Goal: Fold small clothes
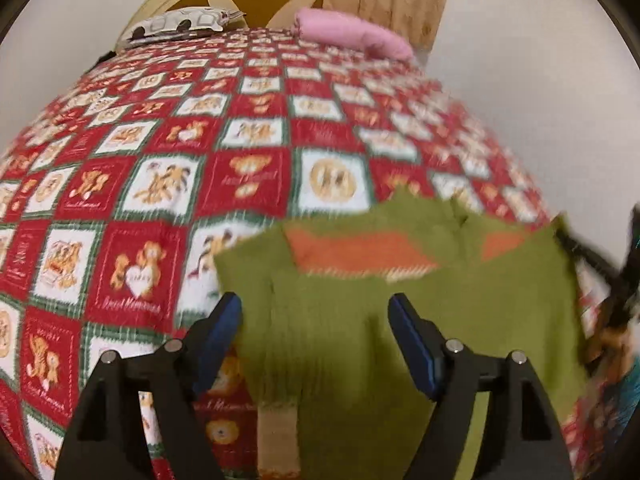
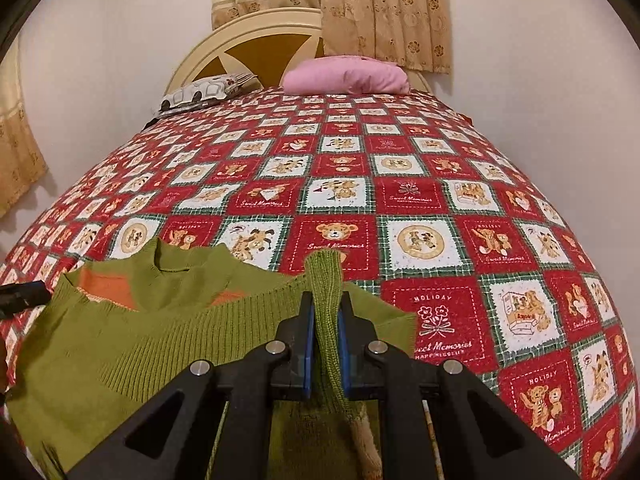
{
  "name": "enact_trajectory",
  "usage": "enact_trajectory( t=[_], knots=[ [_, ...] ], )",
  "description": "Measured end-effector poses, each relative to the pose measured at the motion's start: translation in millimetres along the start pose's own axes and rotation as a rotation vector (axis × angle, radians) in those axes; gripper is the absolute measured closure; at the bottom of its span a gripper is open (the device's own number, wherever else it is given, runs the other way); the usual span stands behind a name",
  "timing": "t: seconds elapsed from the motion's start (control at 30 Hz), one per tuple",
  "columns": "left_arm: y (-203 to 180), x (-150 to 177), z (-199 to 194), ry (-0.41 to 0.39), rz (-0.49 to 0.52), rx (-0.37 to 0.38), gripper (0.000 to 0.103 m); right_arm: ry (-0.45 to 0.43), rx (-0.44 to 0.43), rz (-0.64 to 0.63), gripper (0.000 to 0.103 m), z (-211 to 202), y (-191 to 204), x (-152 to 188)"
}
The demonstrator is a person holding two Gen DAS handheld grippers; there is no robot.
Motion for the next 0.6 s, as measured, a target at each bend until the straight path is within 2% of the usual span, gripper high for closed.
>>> enact_trajectory(
  t=[0.03,0.07,0.2,0.23,0.27,0.33,0.47,0.6],
  knots=[
    [-4,3,7,0.011,0.019,-0.014,0.051,0.0,0.004,-0.003,0.094,0,1,0],
    [-5,4,13,0.034,0.022,-0.008,0.062,0.0,0.007,-0.005,0.094,0,2,2],
    [-1,3,26,0.061,-0.011,0.0,0.06,0.009,0.006,0.001,0.094,-2,2,4],
    [2,3,25,0.057,-0.031,0.015,0.063,0.011,0.007,0.002,0.094,-2,2,5],
    [3,4,24,0.052,-0.037,0.012,0.077,0.014,0.008,0.004,0.094,-2,1,6],
    [3,6,19,0.035,-0.043,0.006,0.092,0.013,0.009,0.008,0.094,-5,0,7],
    [1,6,0,-0.019,-0.062,0.027,0.093,-0.02,-0.002,0.006,0.094,-22,1,7],
    [-3,-14,-15,-0.054,-0.062,0.037,0.093,-0.08,0.003,-0.01,0.094,-41,5,-7]
  ],
)
Point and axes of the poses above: each gripper's, at about its wrist camera, not at the fingertips, and z roughly the way its jaws point, y to its left, x to its underside, the point moved 2 cm from there along z, roughly the way its jaws point, and after that the axes turned 14 degrees about y, right-handed, at the moved point
